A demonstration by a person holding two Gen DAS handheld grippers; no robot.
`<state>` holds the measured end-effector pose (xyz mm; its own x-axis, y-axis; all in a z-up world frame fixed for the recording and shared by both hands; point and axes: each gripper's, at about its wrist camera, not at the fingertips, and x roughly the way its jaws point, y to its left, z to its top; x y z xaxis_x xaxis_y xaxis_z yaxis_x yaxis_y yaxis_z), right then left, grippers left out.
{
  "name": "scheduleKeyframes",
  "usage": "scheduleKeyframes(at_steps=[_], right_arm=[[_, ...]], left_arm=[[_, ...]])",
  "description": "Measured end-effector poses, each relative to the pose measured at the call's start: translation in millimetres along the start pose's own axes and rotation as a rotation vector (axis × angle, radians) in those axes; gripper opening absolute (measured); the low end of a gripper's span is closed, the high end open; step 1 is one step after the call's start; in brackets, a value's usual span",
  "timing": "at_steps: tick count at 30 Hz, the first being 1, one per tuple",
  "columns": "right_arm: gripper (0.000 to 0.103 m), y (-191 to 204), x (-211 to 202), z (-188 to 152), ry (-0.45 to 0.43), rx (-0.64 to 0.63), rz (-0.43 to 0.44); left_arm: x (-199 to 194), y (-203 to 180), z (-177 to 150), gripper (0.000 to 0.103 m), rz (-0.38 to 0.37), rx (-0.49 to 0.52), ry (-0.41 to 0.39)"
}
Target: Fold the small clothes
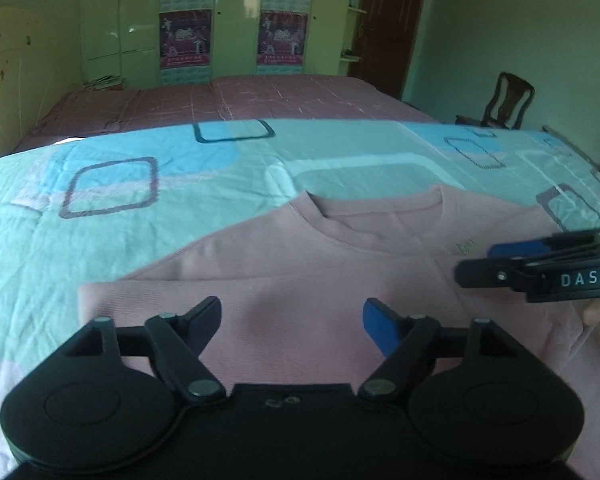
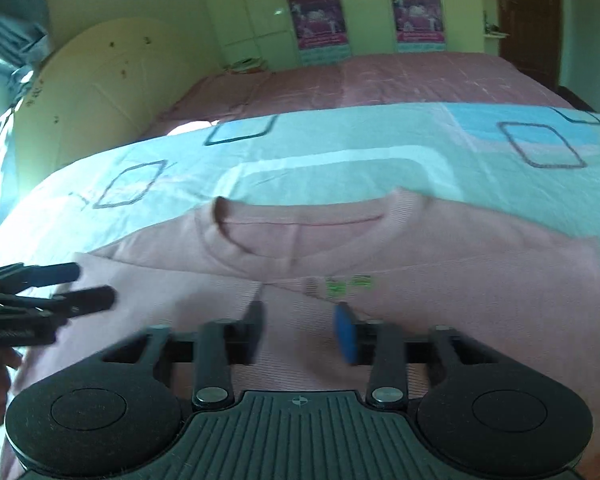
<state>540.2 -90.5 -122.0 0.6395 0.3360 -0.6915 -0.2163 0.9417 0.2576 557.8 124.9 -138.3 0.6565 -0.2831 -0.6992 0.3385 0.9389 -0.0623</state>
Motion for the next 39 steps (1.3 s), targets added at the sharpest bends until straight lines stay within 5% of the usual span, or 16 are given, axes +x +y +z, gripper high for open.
scheduleKeyframes(at_steps=[5,8,11,13,18,23,30,39], right_arm=[[0.060,11,11,-18,0.058,-0.081,0.020],[0.059,-21,-11,-32,0.036,-0.076,-0.080],[0.050,-47,-31,-43,0.033,-0.044,-0.095],[0.050,-46,-43,-41,0.025,-0.036,-0.141],[0.050,-29,-66,-44,-0.035,-0.021,-0.081],[0.050,-22,-56,-69,0.065,-0.056,-0.124],[0.050,-38,-81,-74,0.006,-0.011,-0.119],[0.050,-47,-67,-79,0.065,-0.025,-0.129]], left_arm=[[-1,23,-23,0.068,0.034,-0.064,0.009],[-25,48,-46,0.066,0.115,-0.063,-0.027],[-44,51,-64,0.079,0.196,-0.022,-0.034],[-64,52,-70,0.072,0.200,-0.063,-0.073],[-104,29,-78,0.070,0.147,-0.107,-0.145],[-86,16,-96,0.068,0.125,-0.109,-0.031],[-95,16,-107,0.069,0.143,-0.069,-0.042],[-89,-6,-106,0.080,0.214,-0.026,-0.013]])
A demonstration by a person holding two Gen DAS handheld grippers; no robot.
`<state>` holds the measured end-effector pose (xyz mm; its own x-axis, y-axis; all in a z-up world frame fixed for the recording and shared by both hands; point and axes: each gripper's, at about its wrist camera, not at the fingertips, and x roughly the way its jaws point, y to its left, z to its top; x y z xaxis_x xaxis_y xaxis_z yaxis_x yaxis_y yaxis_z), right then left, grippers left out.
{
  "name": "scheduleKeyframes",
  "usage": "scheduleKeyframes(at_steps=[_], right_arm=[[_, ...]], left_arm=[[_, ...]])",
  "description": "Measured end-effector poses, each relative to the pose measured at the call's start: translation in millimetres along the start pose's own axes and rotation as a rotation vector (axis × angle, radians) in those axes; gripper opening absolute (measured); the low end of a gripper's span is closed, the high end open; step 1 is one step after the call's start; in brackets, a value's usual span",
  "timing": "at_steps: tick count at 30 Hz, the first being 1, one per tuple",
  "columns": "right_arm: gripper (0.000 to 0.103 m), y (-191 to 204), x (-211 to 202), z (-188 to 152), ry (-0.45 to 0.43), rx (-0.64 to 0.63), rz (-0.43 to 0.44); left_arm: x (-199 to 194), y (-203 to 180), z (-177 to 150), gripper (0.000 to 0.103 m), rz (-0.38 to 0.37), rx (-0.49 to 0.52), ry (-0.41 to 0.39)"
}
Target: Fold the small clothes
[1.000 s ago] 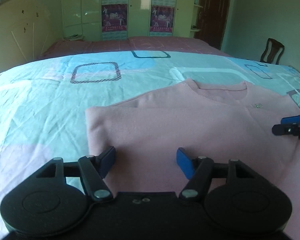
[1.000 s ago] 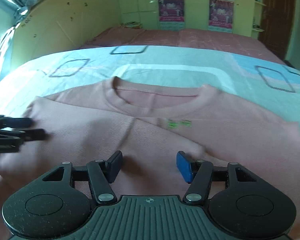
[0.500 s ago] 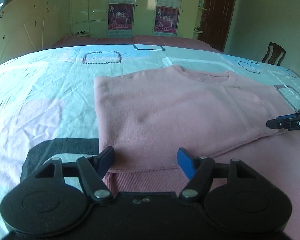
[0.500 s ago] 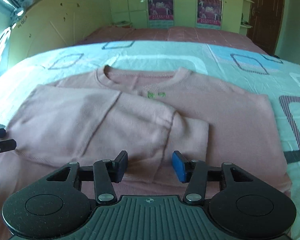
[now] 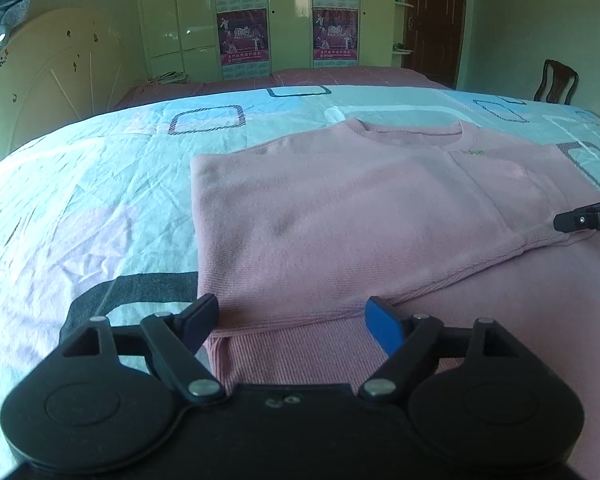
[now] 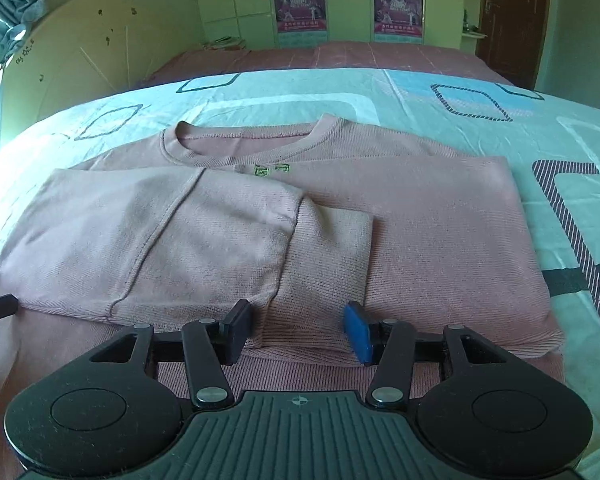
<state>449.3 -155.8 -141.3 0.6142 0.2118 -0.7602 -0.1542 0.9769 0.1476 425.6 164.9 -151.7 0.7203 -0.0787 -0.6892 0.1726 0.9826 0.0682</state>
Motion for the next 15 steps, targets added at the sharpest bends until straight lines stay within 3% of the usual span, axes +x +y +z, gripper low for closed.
scheduleKeyframes(at_steps=[8,15], right_arm=[[0.050,-1,-3,-2,-0.002,-0.044,0.020],[0.050,-16,-45,-20,-0.032,-0.036,0.048]], left_arm=[[-2,-13,-1,0.084,0.058,0.028,0.036],[-26,-13,-18,0.087,0.095,-0.001,0.062]])
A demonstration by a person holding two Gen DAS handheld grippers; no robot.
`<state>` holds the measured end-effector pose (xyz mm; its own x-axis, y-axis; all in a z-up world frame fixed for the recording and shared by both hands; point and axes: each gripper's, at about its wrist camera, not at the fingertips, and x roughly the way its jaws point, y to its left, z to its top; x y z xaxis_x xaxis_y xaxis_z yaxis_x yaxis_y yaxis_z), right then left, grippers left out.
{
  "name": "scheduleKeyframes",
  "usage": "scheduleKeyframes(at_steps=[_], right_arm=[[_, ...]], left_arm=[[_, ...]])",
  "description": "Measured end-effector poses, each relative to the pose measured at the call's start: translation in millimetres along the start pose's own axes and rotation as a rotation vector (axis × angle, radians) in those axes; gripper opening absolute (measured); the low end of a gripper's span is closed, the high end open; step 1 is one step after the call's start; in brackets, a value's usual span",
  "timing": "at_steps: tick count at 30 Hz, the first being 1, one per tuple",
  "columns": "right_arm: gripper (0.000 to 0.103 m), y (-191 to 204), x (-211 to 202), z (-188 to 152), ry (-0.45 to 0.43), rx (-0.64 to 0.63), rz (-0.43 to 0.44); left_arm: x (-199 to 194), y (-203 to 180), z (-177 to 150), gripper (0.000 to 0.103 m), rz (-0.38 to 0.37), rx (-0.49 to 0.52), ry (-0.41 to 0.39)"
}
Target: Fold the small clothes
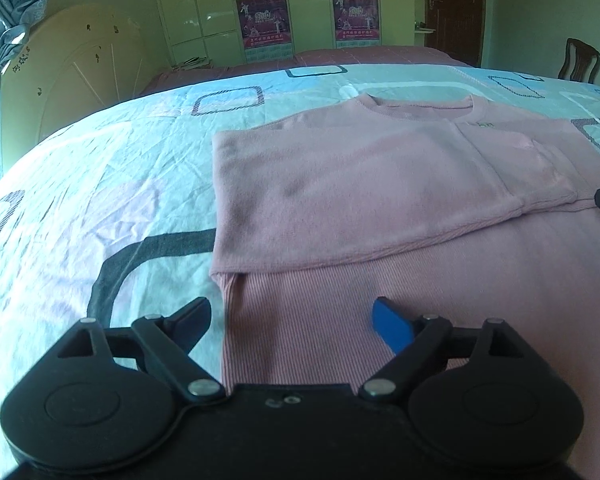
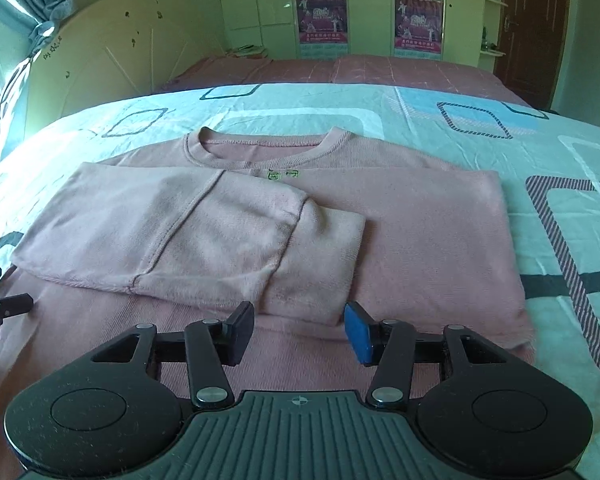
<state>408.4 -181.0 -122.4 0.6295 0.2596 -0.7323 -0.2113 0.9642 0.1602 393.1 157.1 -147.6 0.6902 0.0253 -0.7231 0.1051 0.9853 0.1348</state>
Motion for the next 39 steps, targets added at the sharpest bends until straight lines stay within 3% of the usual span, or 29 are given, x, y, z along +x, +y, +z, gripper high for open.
scheduleKeyframes(at_steps=[7,12,17,20,26,31,35,37,38,39], right_arm=[[0.050,-44,-66,-38,-0.038,0.109,0.033],[0.050,-83,-115,-74,-0.041,0.216,0.045],[0.050,-112,-148,-118,-0.012,0.306,0.047],[0.050,-126,-159,-144,0.011,0.388,0.079],[0.050,-134,-175,-181,0.035,0.531,0.230],[0.050,-122,-185,-204,0.048,0.561,0.337],[0.050,-119,-188,-216,0.048,0.589,0.418],[0.050,-118,-184,-216,0.048,0.602,0.443],[0.050,-118,-181,-214,0.047,0.603,0.448],[0.049,-118,-180,-213,0.046,0.600,0.439]], left_arm=[[-47,-1,-30,0.087,0.023,-0.019,-0.004],[-86,7,-61,0.076,0.008,-0.092,-0.002],[-114,17,-96,0.074,0.010,-0.176,0.013],[-125,22,-115,0.069,-0.054,-0.259,0.040],[-149,26,-145,0.058,-0.177,-0.398,0.031],[-159,27,-166,0.054,-0.308,-0.510,0.044],[-155,30,-179,0.054,-0.468,-0.597,0.069],[-151,31,-181,0.053,-0.500,-0.625,0.068],[-148,31,-181,0.050,-0.504,-0.636,0.065],[-145,32,-181,0.040,-0.499,-0.657,0.064]])
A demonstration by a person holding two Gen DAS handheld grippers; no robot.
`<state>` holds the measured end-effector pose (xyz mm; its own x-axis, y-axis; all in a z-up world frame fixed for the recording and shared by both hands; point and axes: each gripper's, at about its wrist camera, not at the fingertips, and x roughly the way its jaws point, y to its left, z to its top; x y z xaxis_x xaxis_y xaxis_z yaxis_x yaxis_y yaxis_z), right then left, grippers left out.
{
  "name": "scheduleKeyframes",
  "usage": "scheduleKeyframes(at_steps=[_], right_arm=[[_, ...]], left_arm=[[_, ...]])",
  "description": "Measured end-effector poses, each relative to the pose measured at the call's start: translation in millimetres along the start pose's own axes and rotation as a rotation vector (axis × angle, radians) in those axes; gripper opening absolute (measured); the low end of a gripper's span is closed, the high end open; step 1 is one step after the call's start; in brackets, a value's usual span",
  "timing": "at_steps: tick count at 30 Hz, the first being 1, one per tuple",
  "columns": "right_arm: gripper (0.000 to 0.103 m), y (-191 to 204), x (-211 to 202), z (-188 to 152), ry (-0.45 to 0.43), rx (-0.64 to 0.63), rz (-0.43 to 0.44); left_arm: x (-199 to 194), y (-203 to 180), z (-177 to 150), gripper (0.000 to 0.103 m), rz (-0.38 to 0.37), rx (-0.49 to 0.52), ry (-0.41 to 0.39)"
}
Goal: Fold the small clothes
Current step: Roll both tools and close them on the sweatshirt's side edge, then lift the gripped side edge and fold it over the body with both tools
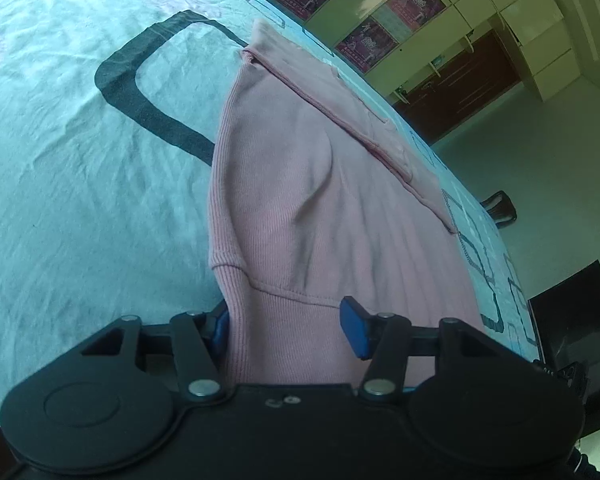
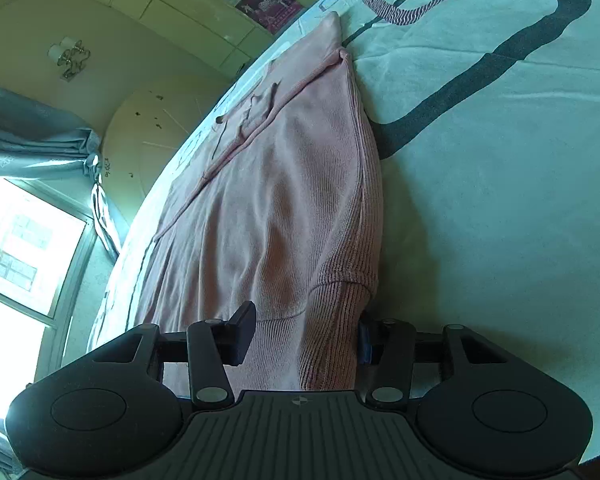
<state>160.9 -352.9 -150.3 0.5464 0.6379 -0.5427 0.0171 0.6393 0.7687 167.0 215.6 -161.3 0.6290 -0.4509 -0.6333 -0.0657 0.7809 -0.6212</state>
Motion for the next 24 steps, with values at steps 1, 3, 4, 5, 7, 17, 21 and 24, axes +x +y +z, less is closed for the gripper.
scheduleKeyframes(at_steps=[1,3,4,5,7,17,21,24], right_arm=[[0.031,0,3,3,-0.003,-0.007,-0.036],[0.008,3,4,5,-0.007,-0.037,-0.077],[0.008,6,0,5,-0.025,-0.052,-0.068],[0.008,10,-8,4,-0.048,-0.069,-0.046],[0.008,16,-26,2,-0.102,-0.111,0.019],[0.008,9,-20,5,-0.089,-0.127,-0.038],[0.008,29,-31,25,-0.154,-0.162,0.015],[0.008,47,-33,47,-0.192,-0.181,0.048]], left_arm=[[2,1,2,0.023,0.008,-0.016,-0.005],[5,2,4,0.004,0.035,-0.018,-0.012],[2,-2,4,0.004,0.032,-0.006,-0.038],[-6,-7,3,0.004,0.020,0.015,-0.075],[-19,-16,-1,0.004,0.012,0.048,-0.126],[-12,-12,-6,0.004,0.094,0.023,-0.105],[-26,-22,8,0.004,0.014,-0.032,-0.198],[-30,-36,27,0.004,-0.037,-0.052,-0.266]])
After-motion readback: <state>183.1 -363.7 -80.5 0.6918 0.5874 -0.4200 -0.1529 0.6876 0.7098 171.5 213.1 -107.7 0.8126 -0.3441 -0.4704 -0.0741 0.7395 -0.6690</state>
